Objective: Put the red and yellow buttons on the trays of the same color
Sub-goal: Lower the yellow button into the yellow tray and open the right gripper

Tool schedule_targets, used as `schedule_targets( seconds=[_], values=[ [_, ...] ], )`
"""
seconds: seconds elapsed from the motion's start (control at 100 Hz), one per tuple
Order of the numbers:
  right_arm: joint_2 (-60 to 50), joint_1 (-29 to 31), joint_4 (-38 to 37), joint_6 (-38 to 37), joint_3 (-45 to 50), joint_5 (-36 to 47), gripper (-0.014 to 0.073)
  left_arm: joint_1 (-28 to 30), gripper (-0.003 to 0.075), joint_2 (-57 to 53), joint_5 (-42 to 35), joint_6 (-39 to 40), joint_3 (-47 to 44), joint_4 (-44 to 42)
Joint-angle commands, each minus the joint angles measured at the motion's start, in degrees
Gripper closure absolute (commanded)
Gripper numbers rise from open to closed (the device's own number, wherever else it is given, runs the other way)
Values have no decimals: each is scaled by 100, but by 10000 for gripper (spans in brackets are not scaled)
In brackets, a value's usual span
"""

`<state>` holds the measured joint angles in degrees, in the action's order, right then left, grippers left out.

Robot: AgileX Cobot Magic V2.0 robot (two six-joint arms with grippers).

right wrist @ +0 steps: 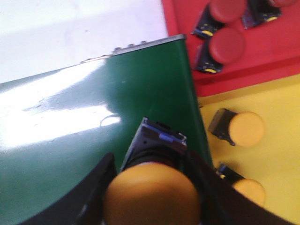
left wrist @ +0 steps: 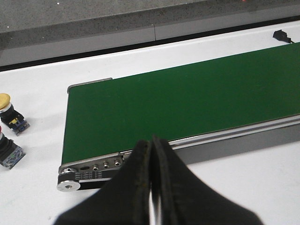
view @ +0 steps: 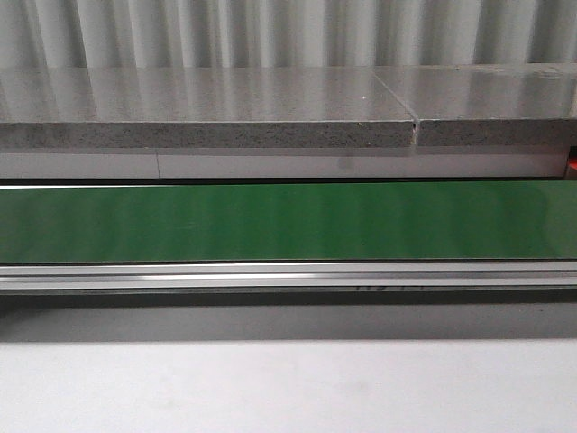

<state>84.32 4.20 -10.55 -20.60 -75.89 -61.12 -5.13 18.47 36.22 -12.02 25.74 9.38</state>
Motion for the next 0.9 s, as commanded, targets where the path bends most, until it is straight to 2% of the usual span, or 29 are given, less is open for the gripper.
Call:
schedule_targets(
  seconds=[0.0, 0.27, 0.5, 0.74, 0.89],
  values=[
    [-254, 307, -194, 45, -126, 117, 451, -25, 740, 50, -393, -6, 145, 86],
    [-254, 1386, -194, 45, -121, 148, 451, -25, 740, 50, -393, -6, 145, 86],
    [-113, 2324, -174, 45, -120, 487, 451, -25, 740, 50, -393, -6, 145, 86],
    [455, 2741, -137, 45, -120, 613, 451, -25, 740, 50, -393, -6, 145, 86],
    [871, 2813, 281, 40, -120, 782, 451, -25, 740, 61, -393, -6, 145, 86]
  ],
)
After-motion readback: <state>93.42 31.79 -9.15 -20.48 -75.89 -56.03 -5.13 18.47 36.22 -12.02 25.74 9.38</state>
